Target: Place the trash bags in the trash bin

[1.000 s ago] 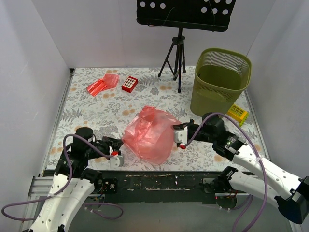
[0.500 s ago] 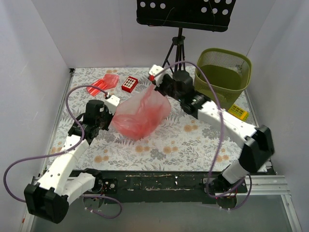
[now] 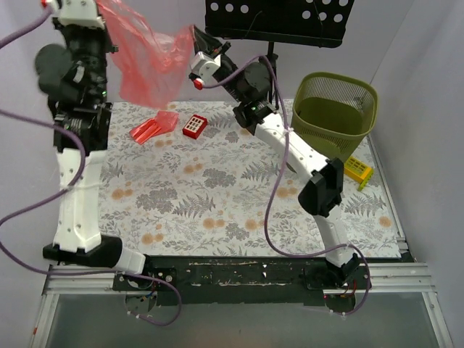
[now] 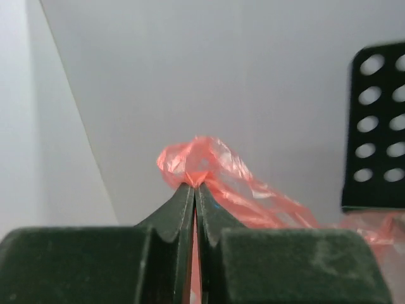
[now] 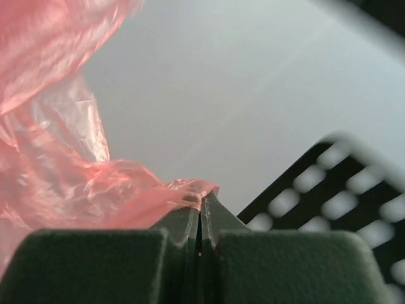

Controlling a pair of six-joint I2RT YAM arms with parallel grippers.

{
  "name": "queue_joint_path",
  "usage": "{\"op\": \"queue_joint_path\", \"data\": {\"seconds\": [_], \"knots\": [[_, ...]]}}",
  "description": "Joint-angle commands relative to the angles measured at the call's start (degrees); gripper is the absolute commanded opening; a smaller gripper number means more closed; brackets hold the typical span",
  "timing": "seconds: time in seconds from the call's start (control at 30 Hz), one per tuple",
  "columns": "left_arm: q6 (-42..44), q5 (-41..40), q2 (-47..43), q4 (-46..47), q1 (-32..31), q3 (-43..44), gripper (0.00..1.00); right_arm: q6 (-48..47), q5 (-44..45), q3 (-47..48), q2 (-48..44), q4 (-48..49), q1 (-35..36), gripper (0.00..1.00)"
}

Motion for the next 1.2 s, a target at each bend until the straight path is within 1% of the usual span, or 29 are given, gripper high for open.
{"op": "queue_joint_path", "data": {"seconds": [0.0,0.03,0.07,0.1,0.13,0.17,0.2,0.23,0.27,0.3,0.33,0.37,0.4,0.43,0.5,0.53,0.6,0.7,0.83,0.93,0.97,1.03,1.1,1.13,1.17], "knots": [[2.25,18.75,-12.28,16.36,-0.37,-10.27,0.0,-11.86,-9.27,-0.56,-15.25,28.03,5.61,0.01],[2.77,23.59,-17.55,21.36,-0.37,-20.97,0.0,-12.74,-7.26,-9.37,-18.14,30.93,6.05,0.01],[4.95,31.73,-22.21,22.89,-0.29,-32.21,0.0,-13.96,-4.89,-18.77,-21.73,34.44,6.49,0.01],[9.76,40.86,-28.17,21.86,-0.55,-42.42,0.0,-15.11,-3.3,-32.52,-26.9,36.39,6.32,0.01],[17.55,52.09,-33.45,18.02,-0.81,-54.96,0.0,-16.07,-0.76,-47.8,-32.52,35.88,6.06,0.01],[34.25,61.34,-39.34,5.28,-1.25,-64.92,0.0,-17.3,-0.56,-61.18,-37.19,30.31,5.27,0.01],[57.22,64.48,-44.53,-16.08,-1.86,-74.76,0.0,-19.4,-3.35,-75.32,-42.11,19.29,3.96,0.01],[87.38,59.72,-48.23,-33.09,-2.22,-82.95,0.0,-26.91,-8.77,-83.56,-45.47,-4.66,3.08,0.01],[99.95,54.54,-52.71,-41.61,-2.22,-91.13,0.0,-38.12,-13.78,-87.81,-48.89,-35.01,2.72,0.01],[100.07,56.06,-56.67,-44.31,-2.22,-94.6,0.0,-46.93,-20.88,-90.9,-51.97,-49.58,1.06,0.01],[94.24,61.03,-60.71,-43.81,-2.13,-95.07,0.0,-44.76,-23.91,-94.59,-57.14,-53.56,1.57,0.01],[89.14,65.95,-63.97,-42.41,-2.13,-94.47,0.0,-36.21,-25.59,-97.67,-63.02,-53.59,2.36,0.01],[87.7,68.79,-65.74,-42.05,-2.04,-93.77,0.0,-26.99,-24.04,-99.53,-67.51,-48.55,2.89,0.01],[87.16,70.29,-67.33,-41.18,-2.04,-93.32,0.0,-23.94,-22.29,-100.24,-71.56,-45.8,2.89,0.01],[80.95,72.59,-69.18,-36.97,-1.78,-92.97,0.0,-22.33,-19.64,-99.64,-74.49,-42.98,2.89,0.01],[79.61,72.94,-69.71,-35.73,-1.69,-92.97,0.0,-20.58,-18.68,-98.59,-75.11,-41.48,2.89,0.01],[78.64,72.51,-69.98,-35.81,-1.52,-92.62,0.0,-16.63,-17.27,-95.87,-74.59,-40.67,2.89,0.01],[74.16,72.07,-69.54,-35.81,-0.99,-89.82,0.0,-11.61,-15.68,-89.81,-73.63,-40.93,2.89,0.01],[60.3,68.74,-67.26,-29.24,-0.46,-85.16,0.0,-3.36,-9.45,-84.27,-74.15,-38.04,2.89,0.01],[49.75,64.09,-63.58,-21.86,-0.02,-82.34,0.0,1.3,-5.93,-79.52,-73.54,-39.09,2.89,0.01],[46.06,62.42,-61.91,-18.79,0.07,-81.2,0.0,3.49,-4.36,-78.03,-73.28,-39.18,2.89,0.01],[35.62,57.85,-58.4,-10.98,0.15,-78.74,0.0,8.41,-0.32,-75.04,-72.22,-38.57,2.72,0.01],[25.16,51.45,-53.84,-1.66,0.15,-75.67,0.0,13.51,3.11,-72.49,-71.17,-36.12,1.67,0.01],[21.28,48.45,-50.94,2.47,0.15,-73.65,0.0,15.27,4.17,-71.08,-70.47,-35.06,0.62,0.01],[16.8,45.47,-48.3,5.04,0.15,-71.11,0.0,16.16,4.53,-69.76,-69.76,-34.44,-0.44,0.01]]}}
